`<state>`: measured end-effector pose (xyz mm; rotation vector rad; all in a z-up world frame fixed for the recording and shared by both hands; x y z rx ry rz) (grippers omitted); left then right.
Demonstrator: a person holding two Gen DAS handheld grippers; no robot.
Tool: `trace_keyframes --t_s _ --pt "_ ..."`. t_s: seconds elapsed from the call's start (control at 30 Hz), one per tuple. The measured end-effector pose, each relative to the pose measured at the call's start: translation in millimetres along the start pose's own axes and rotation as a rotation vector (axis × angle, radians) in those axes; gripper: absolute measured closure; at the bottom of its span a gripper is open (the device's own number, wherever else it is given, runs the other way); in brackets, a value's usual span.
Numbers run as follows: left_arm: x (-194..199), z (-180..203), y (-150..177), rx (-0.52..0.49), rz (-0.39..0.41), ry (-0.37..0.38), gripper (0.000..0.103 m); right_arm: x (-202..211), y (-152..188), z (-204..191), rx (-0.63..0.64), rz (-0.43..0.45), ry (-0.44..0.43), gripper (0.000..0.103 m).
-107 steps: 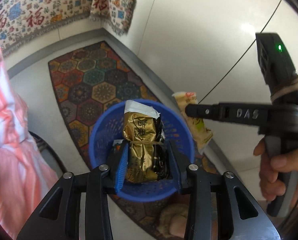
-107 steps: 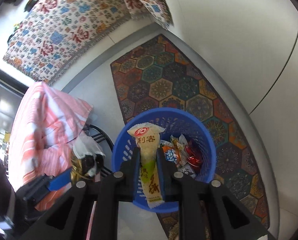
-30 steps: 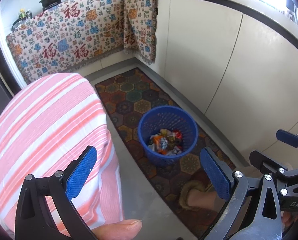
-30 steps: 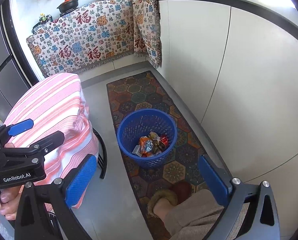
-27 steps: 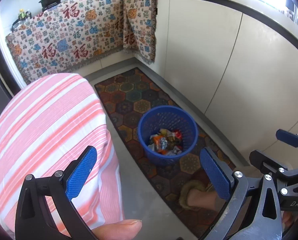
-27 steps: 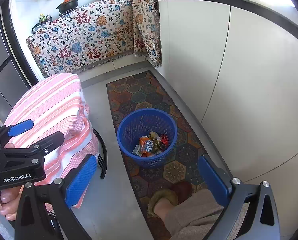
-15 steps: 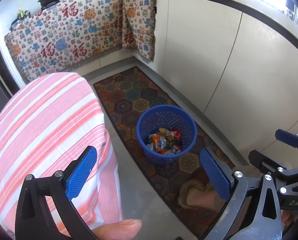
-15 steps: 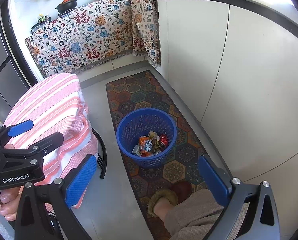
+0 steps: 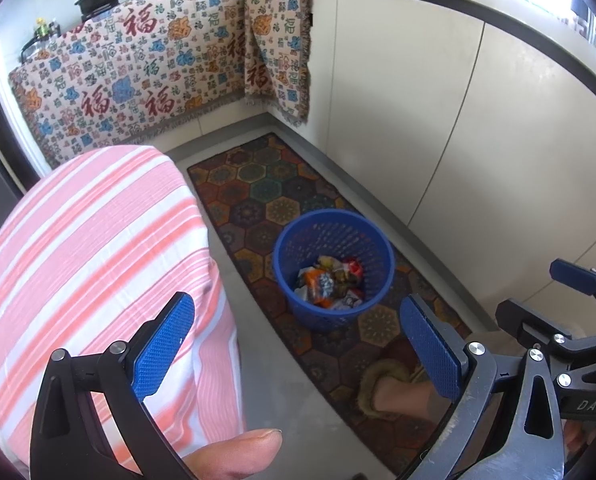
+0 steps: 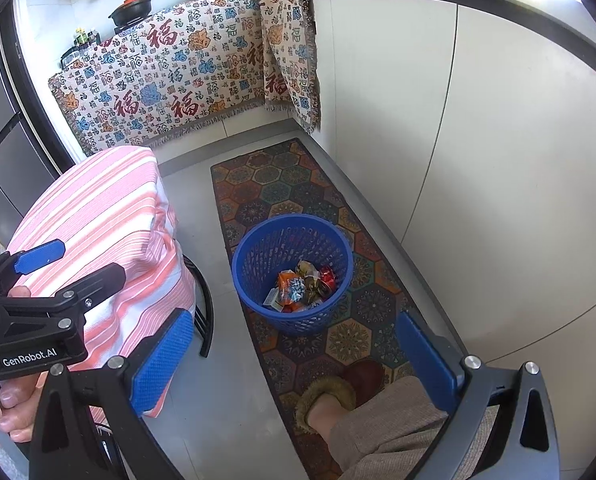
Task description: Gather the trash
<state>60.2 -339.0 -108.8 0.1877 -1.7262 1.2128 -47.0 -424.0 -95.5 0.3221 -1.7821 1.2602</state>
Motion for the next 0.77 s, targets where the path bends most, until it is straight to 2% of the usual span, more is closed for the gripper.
trace_keyframes --t_s 0.5,0.6,0.77 --pt "-4.0 5.3 -1.0 -0.008 -0.004 0.0 0.001 -5.0 1.9 5.4 -0.008 -0.005 0.005 0.0" --pt "-5.7 3.4 -0.2 0.002 -0.014 0.024 0.001 -7.6 2.4 6.5 -0.011 -0.01 0.009 0.0" --pt "-1.9 1.4 2.1 0.003 0.01 0.016 0.001 -9.3 2.9 5.1 -0.011 -0.014 0.013 0.0"
Point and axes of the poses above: each gripper's, at about its wrist camera, not at the fingertips, and x roughly against the way its jaws point, z to its right, y to its underside, the point moved 1 cm from there along -x, roughly the way its jaws point, and after that the axes turned 2 degrees about z, right-handed, at the moved point
